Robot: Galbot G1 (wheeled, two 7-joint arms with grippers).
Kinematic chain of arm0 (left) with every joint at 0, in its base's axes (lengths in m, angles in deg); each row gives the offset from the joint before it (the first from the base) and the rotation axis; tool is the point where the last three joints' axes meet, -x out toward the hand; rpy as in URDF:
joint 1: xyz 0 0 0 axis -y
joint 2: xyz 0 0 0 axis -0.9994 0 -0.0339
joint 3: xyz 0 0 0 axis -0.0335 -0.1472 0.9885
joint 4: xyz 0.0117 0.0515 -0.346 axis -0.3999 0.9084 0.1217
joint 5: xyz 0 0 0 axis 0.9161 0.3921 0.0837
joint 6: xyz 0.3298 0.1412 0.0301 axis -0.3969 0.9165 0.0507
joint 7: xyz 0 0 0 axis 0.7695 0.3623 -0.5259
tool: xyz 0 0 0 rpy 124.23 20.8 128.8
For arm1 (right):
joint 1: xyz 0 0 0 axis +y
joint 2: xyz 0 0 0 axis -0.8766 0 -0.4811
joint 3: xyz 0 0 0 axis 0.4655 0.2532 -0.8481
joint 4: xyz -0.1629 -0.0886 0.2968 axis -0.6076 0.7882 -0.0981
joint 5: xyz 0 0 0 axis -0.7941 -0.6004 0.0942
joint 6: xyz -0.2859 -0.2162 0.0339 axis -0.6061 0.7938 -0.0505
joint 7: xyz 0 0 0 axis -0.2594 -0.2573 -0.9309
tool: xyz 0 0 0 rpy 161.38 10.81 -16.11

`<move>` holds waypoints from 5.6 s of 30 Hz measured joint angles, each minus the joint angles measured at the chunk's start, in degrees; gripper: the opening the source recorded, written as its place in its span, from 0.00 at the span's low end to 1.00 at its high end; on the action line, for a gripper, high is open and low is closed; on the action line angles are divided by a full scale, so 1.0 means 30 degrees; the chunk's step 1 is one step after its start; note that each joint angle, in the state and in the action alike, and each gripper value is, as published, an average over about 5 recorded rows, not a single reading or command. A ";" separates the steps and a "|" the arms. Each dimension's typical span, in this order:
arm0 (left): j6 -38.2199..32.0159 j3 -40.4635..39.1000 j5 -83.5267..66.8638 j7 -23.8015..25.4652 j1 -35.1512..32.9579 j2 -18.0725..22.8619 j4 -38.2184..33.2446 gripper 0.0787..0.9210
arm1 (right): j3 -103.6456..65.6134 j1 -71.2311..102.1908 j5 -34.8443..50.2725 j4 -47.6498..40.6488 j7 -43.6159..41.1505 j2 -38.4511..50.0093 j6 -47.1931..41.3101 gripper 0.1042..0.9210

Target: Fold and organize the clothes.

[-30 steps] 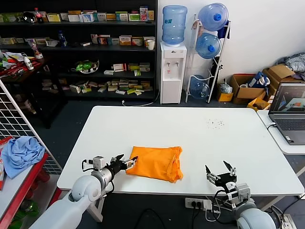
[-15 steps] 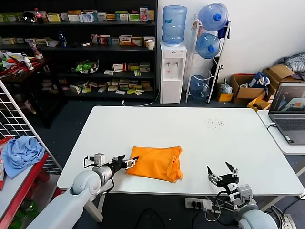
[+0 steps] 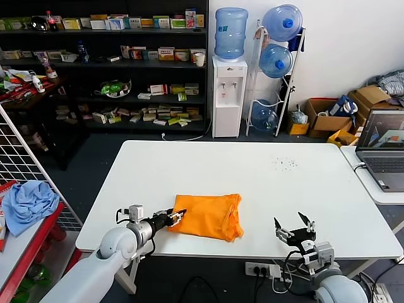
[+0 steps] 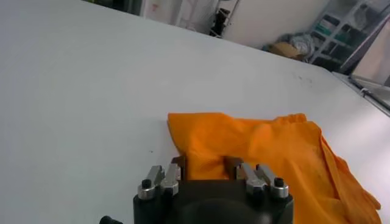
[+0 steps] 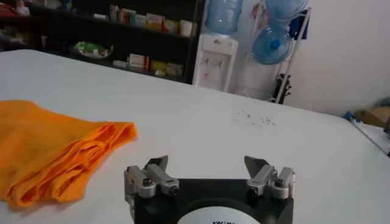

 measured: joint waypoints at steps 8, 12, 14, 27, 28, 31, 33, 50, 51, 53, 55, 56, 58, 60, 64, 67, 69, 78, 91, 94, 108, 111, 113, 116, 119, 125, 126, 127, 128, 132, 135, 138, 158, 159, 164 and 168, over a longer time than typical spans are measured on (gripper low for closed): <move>-0.0024 0.0197 -0.0344 -0.0357 -0.0368 0.0075 -0.0544 0.19 | 0.0179 -0.0208 -0.0005 -0.0005 0.0191 -0.0018 -0.0039 0.88; -0.0173 0.0559 -0.0559 -0.0817 -0.0648 -0.0094 -0.0998 0.08 | 0.0349 -0.0382 0.0001 -0.0088 0.0325 0.0061 -0.0047 0.88; -0.0195 0.0853 -0.0617 -0.1097 -0.0820 -0.0301 -0.1256 0.07 | 0.0466 -0.0510 0.0024 -0.0142 0.0419 0.0118 -0.0076 0.88; -0.0057 0.3353 0.1079 -0.2282 -0.1467 -0.4249 -0.1354 0.06 | 0.1859 -0.2115 -0.0152 -0.0692 0.0839 -0.0174 -0.0074 0.88; -0.0084 0.3461 0.1347 -0.2297 -0.1428 -0.4664 -0.1215 0.06 | 0.2006 -0.2256 -0.0176 -0.0758 0.0840 -0.0233 -0.0048 0.88; -0.0208 0.3725 0.2214 -0.2345 -0.1251 -0.5903 -0.0710 0.06 | 0.2442 -0.2647 -0.0246 -0.0945 0.0841 -0.0406 0.0033 0.88; -0.0337 0.3841 0.2835 -0.2351 -0.1089 -0.6693 -0.0329 0.06 | 0.2706 -0.2865 -0.0280 -0.1055 0.0841 -0.0492 0.0085 0.88; -0.1528 0.3322 0.6509 -0.1603 0.1075 -1.1626 0.2521 0.06 | 0.3536 -0.3647 -0.0316 -0.1595 0.0747 -0.0801 0.0357 0.88; -0.1510 0.3288 0.6481 -0.1636 0.1146 -1.1686 0.2518 0.06 | 0.3557 -0.3642 -0.0343 -0.1592 0.0749 -0.0837 0.0358 0.88; -0.1444 0.3243 0.6365 -0.1748 0.1217 -1.1709 0.2419 0.06 | 0.3581 -0.3596 -0.0406 -0.1586 0.0753 -0.0887 0.0364 0.88; -0.1362 0.3184 0.6198 -0.1907 0.1219 -1.1573 0.2199 0.06 | 0.3574 -0.3527 -0.0470 -0.1575 0.0756 -0.0900 0.0378 0.88; -0.1325 0.3139 0.6110 -0.2007 0.1201 -1.1445 0.2059 0.06 | 0.3559 -0.3487 -0.0496 -0.1562 0.0761 -0.0901 0.0383 0.88; -0.1261 0.3020 0.5932 -0.2240 0.1157 -1.1094 0.1741 0.06 | 0.3512 -0.3410 -0.0539 -0.1523 0.0778 -0.0903 0.0388 0.88; -0.1211 0.2891 0.5757 -0.2525 0.1129 -1.0673 0.1420 0.06 | 0.3457 -0.3336 -0.0578 -0.1469 0.0801 -0.0917 0.0380 0.88; -0.1060 0.2608 0.5344 -0.3192 0.1093 -0.9750 0.0752 0.06 | 0.3371 -0.3206 -0.0668 -0.1389 0.0829 -0.0983 0.0353 0.88; -0.0884 0.2388 0.4930 -0.3765 0.1008 -0.9065 0.0199 0.06 | 0.3292 -0.3088 -0.0762 -0.1405 0.0832 -0.1014 0.0358 0.88; -0.0755 0.2261 0.4596 -0.4169 0.0933 -0.8644 -0.0235 0.06 | 0.3225 -0.3008 -0.0824 -0.1427 0.0830 -0.1018 0.0369 0.88; -0.0313 0.1594 0.2399 -0.6221 0.0585 -0.7003 -0.2937 0.06 | 0.2786 -0.2737 -0.1046 -0.1548 0.0707 -0.0940 0.0497 0.88; -0.1257 -0.0296 0.2426 -0.8180 0.0980 -0.1039 -0.2718 0.06 | 0.1586 -0.2001 -0.1289 -0.1517 -0.0148 -0.0266 0.1641 0.88; -0.1792 -0.0672 0.3148 -0.8331 0.1103 0.1030 -0.1884 0.06 | 0.1093 -0.1700 -0.1196 -0.1500 -0.0438 -0.0069 0.2026 0.88; -0.4910 -0.2223 0.6206 -0.8860 0.0897 0.8795 0.1602 0.07 | -0.1131 -0.0868 -0.0580 -0.1838 -0.0970 0.0351 0.3137 0.88; -0.5815 -0.2270 0.6246 -0.8665 0.0867 0.9659 0.2141 0.09 | -0.1388 -0.0840 -0.0524 -0.1857 -0.0961 0.0332 0.3164 0.88; -0.6510 -0.2250 0.6148 -0.8417 0.0853 1.0123 0.2454 0.14 | -0.1493 -0.0834 -0.0499 -0.1845 -0.0953 0.0289 0.3167 0.88; -0.7676 -0.2207 0.5975 -0.7843 0.0763 1.0677 0.2731 0.25 | -0.1612 -0.0853 -0.0468 -0.1820 -0.0955 0.0199 0.3130 0.88; -0.8889 -0.2213 0.5972 -0.7091 0.0606 1.0993 0.2755 0.35 | -0.1752 -0.0880 -0.0439 -0.1802 -0.1033 0.0135 0.3082 0.88; -1.1233 -0.2080 0.6908 -0.5547 0.0128 1.0412 0.2205 0.55 | -0.2185 -0.0995 -0.0423 -0.1870 -0.1439 -0.0001 0.3088 0.88; -1.1560 -0.1992 0.7152 -0.5340 0.0003 1.0136 0.2062 0.60 | -0.2260 -0.1023 -0.0424 -0.1901 -0.1529 -0.0036 0.3091 0.88; -1.1862 -0.1879 0.7414 -0.5148 -0.0145 0.9820 0.1904 0.63 | -0.2329 -0.1057 -0.0430 -0.1936 -0.1622 -0.0078 0.3093 0.88; -1.2146 -0.1748 0.7688 -0.4969 -0.0313 0.9469 0.1735 0.66 | -0.2390 -0.1093 -0.0441 -0.1976 -0.1717 -0.0123 0.3098 0.88; -1.3069 -0.1045 0.8878 -0.4351 -0.1193 0.7804 0.1024 0.80 | -0.2597 -0.1283 -0.0527 -0.2190 -0.2100 -0.0372 0.3093 0.88; -1.3421 -0.0355 0.9822 -0.4046 -0.2007 0.6518 0.0479 0.86 | -0.2728 -0.1463 -0.0566 -0.2360 -0.2330 -0.0623 0.3052 0.88; -1.3473 0.0419 1.0720 -0.3871 -0.2869 0.5389 -0.0068 0.88 | -0.2840 -0.1632 -0.0581 -0.2515 -0.2467 -0.0928 0.3041 0.88; -1.2105 0.5300 1.5963 -0.2579 -0.6560 0.3772 -0.1137 0.88 | -0.4425 -0.2143 -0.2351 -0.2345 -0.3787 -0.3618 0.2822 0.88; -1.1978 0.5509 1.6120 -0.2456 -0.6685 0.3865 -0.1230 0.88 | -0.4467 -0.2133 -0.2497 -0.2306 -0.3844 -0.3786 0.2822 0.88; -1.1439 0.6412 1.6660 -0.1932 -0.7112 0.4224 -0.1603 0.88 | -0.4636 -0.2056 -0.3161 -0.2115 -0.4027 -0.4550 0.2888 0.88; -1.1204 0.6888 1.6885 -0.1699 -0.7264 0.4342 -0.1777 0.88 | -0.4725 -0.1958 -0.3500 -0.2066 -0.4071 -0.4993 0.2993 0.88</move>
